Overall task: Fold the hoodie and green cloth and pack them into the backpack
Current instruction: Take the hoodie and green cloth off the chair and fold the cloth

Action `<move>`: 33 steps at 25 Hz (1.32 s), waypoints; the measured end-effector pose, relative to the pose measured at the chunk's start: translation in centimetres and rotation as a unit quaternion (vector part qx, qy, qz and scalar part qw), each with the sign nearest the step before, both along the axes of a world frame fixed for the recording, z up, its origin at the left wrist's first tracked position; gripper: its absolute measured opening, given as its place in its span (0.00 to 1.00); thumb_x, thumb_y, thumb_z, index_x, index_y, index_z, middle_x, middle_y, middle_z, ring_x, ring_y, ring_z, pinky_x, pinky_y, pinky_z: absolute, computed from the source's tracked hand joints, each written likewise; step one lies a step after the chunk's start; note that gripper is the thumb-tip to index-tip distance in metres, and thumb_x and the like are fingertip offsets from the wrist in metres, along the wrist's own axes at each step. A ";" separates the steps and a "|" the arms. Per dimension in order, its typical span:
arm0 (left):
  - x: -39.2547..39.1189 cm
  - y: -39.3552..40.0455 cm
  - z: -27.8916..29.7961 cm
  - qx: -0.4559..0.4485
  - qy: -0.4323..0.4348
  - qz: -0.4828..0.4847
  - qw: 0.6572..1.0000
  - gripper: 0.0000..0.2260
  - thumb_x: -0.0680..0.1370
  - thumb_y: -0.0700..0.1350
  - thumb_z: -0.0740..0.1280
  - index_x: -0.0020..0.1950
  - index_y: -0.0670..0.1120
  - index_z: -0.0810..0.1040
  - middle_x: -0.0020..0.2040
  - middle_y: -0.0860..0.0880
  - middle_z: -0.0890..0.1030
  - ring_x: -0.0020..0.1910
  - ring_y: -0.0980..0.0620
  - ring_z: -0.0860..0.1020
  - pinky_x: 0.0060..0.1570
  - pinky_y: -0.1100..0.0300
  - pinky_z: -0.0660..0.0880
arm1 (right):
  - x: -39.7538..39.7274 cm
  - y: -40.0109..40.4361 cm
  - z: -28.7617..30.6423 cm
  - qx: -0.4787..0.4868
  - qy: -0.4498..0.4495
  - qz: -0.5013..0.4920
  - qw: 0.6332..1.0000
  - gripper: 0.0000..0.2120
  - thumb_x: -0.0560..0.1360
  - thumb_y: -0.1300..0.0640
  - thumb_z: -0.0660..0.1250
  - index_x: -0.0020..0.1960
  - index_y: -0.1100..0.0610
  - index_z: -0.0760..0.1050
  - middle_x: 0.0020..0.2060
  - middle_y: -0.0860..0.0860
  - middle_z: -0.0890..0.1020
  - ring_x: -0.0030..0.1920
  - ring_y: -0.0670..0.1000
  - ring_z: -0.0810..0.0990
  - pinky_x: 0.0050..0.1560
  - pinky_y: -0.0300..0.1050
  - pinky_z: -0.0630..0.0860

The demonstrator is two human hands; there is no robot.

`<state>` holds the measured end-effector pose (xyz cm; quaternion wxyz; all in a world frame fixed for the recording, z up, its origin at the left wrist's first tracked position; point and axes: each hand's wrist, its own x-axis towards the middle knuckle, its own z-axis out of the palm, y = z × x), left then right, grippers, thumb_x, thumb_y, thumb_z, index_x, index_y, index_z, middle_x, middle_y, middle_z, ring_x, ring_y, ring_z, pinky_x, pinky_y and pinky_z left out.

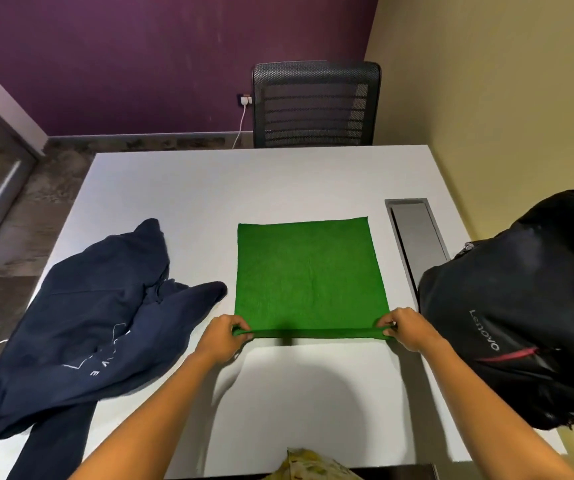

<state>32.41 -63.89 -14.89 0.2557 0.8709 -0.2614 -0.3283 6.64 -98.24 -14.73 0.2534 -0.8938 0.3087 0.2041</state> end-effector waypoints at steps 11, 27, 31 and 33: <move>0.5 3.4 0.5 0.199 0.359 -0.075 0.909 0.10 0.73 0.44 0.77 0.36 0.51 0.77 0.33 0.59 0.78 0.43 0.58 0.75 0.43 0.63 0.74 | 0.6 -0.9 -0.5 0.167 0.332 0.047 0.927 0.20 0.74 0.56 0.74 0.64 0.58 0.78 0.59 0.54 0.80 0.53 0.51 0.76 0.51 0.41 0.75; 6.7 -2.4 -0.5 -0.156 0.298 0.309 0.889 0.15 0.78 0.36 0.70 0.63 0.47 0.78 0.54 0.46 0.82 0.55 0.50 0.79 0.46 0.64 0.77 | 9.7 -4.0 -0.6 0.380 -0.218 -0.366 0.821 0.10 0.80 0.60 0.65 0.61 0.60 0.79 0.52 0.56 0.85 0.45 0.48 0.86 0.40 0.39 0.81; 8.3 -3.2 -0.6 -0.180 0.226 0.321 0.902 0.14 0.77 0.34 0.69 0.62 0.42 0.77 0.48 0.48 0.81 0.45 0.57 0.79 0.35 0.74 0.75 | 12.1 -4.2 -1.3 0.356 -0.251 -0.373 0.819 0.08 0.80 0.60 0.66 0.56 0.59 0.80 0.47 0.54 0.86 0.42 0.48 0.86 0.40 0.39 0.81; 8.8 -3.2 -1.0 -0.175 0.176 0.321 0.914 0.09 0.77 0.35 0.70 0.57 0.40 0.80 0.47 0.48 0.83 0.45 0.52 0.81 0.38 0.71 0.77 | 12.9 -4.5 -2.0 0.335 -0.262 -0.381 0.821 0.06 0.80 0.60 0.66 0.52 0.57 0.82 0.45 0.53 0.86 0.42 0.49 0.85 0.41 0.40 0.81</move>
